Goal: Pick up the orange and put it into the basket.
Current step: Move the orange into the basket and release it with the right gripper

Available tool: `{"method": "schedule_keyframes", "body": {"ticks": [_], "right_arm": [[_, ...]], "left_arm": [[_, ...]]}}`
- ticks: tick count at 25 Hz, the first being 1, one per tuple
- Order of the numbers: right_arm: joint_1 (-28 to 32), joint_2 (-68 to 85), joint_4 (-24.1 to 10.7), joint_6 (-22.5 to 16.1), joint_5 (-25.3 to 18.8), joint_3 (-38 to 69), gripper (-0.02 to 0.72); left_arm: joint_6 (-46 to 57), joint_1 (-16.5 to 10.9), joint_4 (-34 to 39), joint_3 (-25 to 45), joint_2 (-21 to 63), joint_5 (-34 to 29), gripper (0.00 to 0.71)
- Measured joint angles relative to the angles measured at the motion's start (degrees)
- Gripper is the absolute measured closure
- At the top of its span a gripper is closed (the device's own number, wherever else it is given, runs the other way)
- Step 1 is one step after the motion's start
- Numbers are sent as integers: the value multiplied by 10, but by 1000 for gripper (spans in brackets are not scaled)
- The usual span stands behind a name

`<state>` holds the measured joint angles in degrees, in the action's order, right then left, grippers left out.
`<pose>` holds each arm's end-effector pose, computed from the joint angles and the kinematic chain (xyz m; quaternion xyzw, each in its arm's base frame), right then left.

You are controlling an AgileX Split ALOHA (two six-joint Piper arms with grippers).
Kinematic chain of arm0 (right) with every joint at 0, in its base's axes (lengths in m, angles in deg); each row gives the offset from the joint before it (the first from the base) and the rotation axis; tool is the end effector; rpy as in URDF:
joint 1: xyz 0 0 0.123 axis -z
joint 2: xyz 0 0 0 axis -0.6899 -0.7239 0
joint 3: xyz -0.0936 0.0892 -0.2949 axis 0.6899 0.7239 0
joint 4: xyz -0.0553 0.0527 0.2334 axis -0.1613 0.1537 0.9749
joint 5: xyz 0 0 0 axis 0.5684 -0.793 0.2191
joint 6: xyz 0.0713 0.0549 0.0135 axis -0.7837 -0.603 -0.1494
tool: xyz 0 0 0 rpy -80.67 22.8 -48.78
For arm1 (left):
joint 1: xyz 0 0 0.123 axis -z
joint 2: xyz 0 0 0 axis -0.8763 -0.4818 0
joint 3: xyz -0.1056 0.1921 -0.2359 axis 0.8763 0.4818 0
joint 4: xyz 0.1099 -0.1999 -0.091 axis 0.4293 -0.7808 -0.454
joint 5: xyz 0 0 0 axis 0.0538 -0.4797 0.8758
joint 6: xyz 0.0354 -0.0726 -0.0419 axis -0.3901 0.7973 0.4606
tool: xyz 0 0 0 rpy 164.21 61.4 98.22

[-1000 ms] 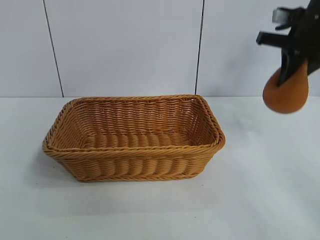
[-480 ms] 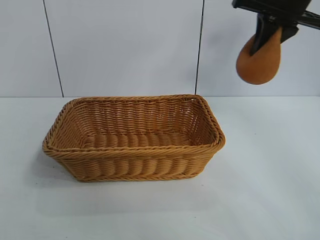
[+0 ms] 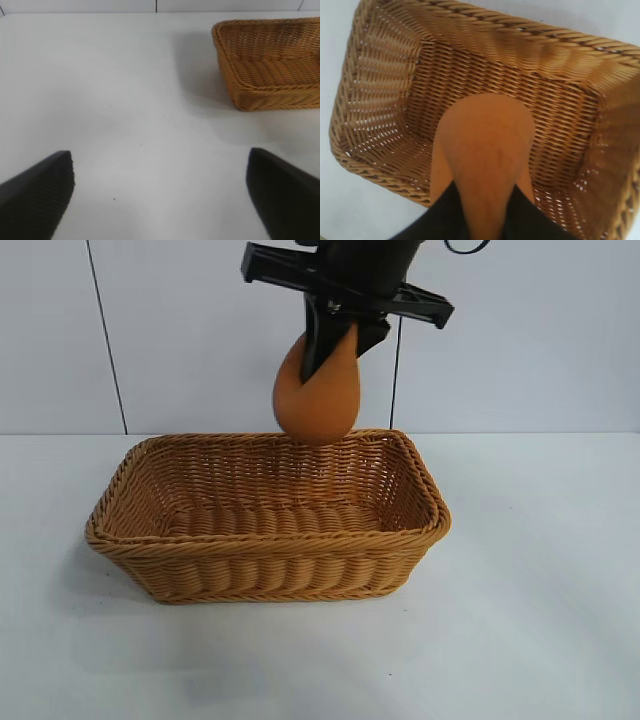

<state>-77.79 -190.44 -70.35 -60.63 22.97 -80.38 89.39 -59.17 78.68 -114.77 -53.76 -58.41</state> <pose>0.3739 0.2691 0.2980 -0.2095 0.9558 0.1379 0.1537 -0.0486 0.0007 0.2746 0.0131 0.8519 -0.0169 0.5232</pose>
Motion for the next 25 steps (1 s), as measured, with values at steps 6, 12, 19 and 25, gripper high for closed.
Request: {"method": "schedule_keyframes", "body": {"ticks": [6, 12, 19, 25], "right_arm": [[-10, -66, -14, -8, 76, 0, 658], [-10, -133, 0, -14, 101, 0, 658], [-10, -143, 2, -14, 91, 0, 147], [-10, -121, -15, -14, 77, 0, 18]], "left_arm": [[0, 0, 0, 0, 0, 0, 44], [0, 0, 0, 0, 0, 0, 44], [0, 0, 0, 0, 0, 0, 44], [0, 0, 0, 0, 0, 0, 44]]}}
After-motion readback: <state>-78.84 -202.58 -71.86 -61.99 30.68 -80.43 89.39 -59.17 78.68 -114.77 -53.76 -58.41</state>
